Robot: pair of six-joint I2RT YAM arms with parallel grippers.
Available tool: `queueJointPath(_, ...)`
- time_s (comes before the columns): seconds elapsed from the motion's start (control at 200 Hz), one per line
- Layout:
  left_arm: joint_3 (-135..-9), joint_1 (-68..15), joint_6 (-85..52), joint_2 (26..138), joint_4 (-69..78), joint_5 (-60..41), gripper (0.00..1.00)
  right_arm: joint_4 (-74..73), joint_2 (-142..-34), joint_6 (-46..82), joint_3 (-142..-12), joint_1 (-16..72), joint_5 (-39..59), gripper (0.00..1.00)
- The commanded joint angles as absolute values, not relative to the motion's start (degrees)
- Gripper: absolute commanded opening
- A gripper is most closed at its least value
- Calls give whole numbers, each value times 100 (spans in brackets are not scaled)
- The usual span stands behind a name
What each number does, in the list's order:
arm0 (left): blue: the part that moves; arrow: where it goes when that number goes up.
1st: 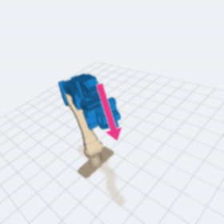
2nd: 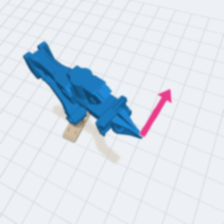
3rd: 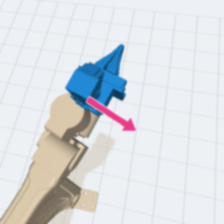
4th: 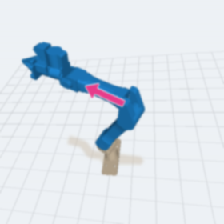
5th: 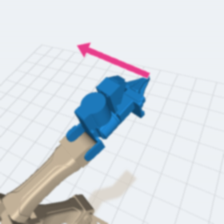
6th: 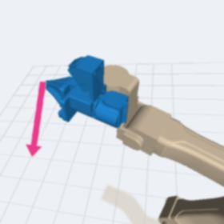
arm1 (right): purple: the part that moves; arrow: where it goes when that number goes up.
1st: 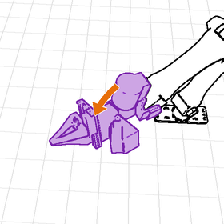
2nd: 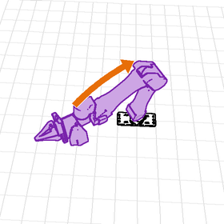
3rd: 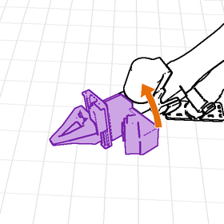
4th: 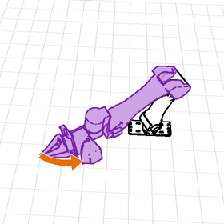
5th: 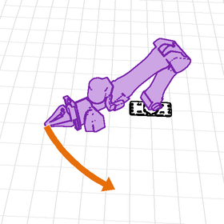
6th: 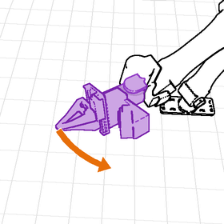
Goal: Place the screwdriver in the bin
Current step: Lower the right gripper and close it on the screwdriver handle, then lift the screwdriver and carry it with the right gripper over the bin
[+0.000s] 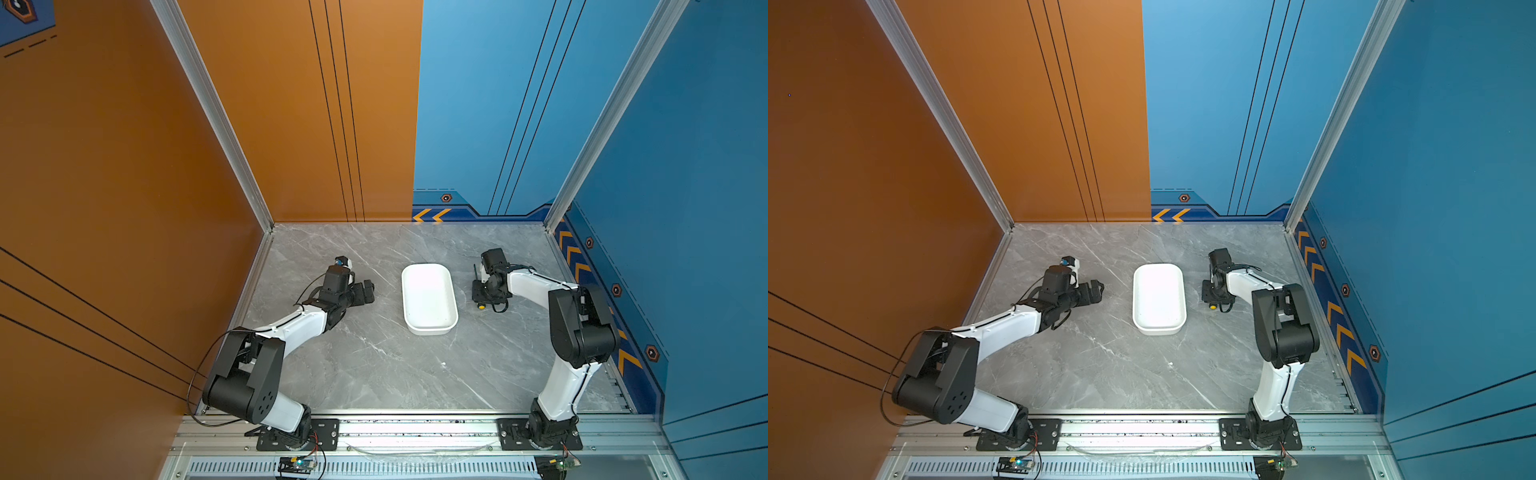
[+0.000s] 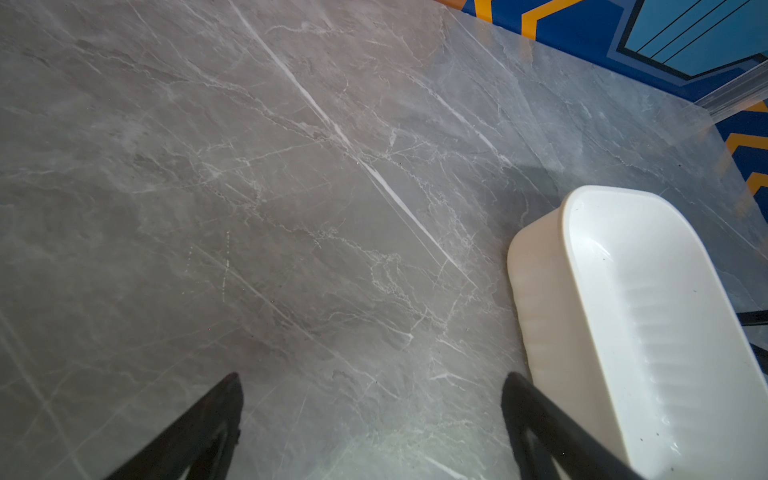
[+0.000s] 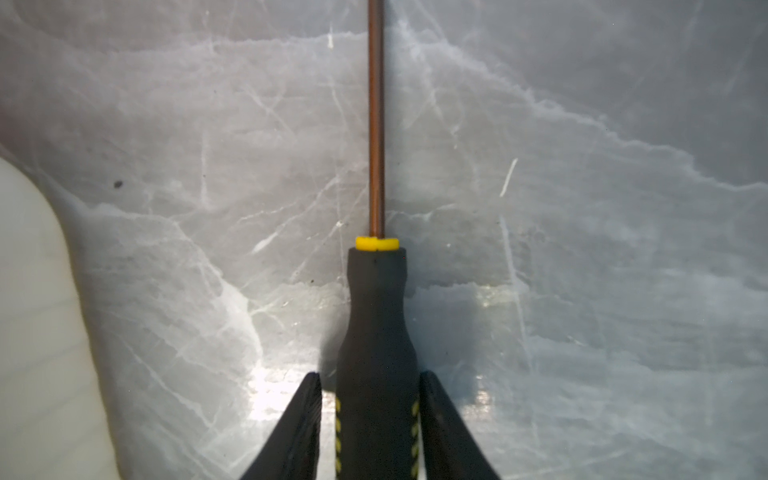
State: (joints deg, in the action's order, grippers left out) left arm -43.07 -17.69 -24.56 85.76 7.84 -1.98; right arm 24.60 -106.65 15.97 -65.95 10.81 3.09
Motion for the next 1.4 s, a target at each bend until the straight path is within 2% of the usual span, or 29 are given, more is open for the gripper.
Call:
queueJointPath(0.0, -4448, -1811, -2351, 8543, 598, -94, 98, 2928, -10834, 1508, -6521, 1077, 413, 20)
queueJointPath(0.15, -4491, -1812, -2362, 8593, 537, -105, 98, 2936, -10807, 1521, -6523, 1089, 435, 8)
queueJointPath(0.3, -4523, -1818, -2329, 8602, 441, -40, 98, 2944, -10527, 1595, -6513, 1142, 493, 4)
queueJointPath(0.671, -4623, -1818, -2214, 8628, 281, 26, 98, 3794, -9294, 1972, -7145, 1458, 371, 2)
queueJointPath(0.911, -4636, -1813, -2175, 8653, 281, -141, 98, 4202, -8777, 2481, -7644, 2398, 222, 3)
queueJointPath(1.096, -4618, -1803, -2138, 8575, 301, -716, 98, 4184, -8936, 2875, -7688, 3050, -101, 3)
queueJointPath(1.272, -4440, -1742, -2048, 8428, 675, -1743, 98, 4101, -9389, 3057, -7715, 3373, -204, 3)
queueJointPath(1.392, -4221, -1695, -2063, 8295, 904, -1930, 98, 4016, -9771, 3114, -7765, 3512, -237, 4)
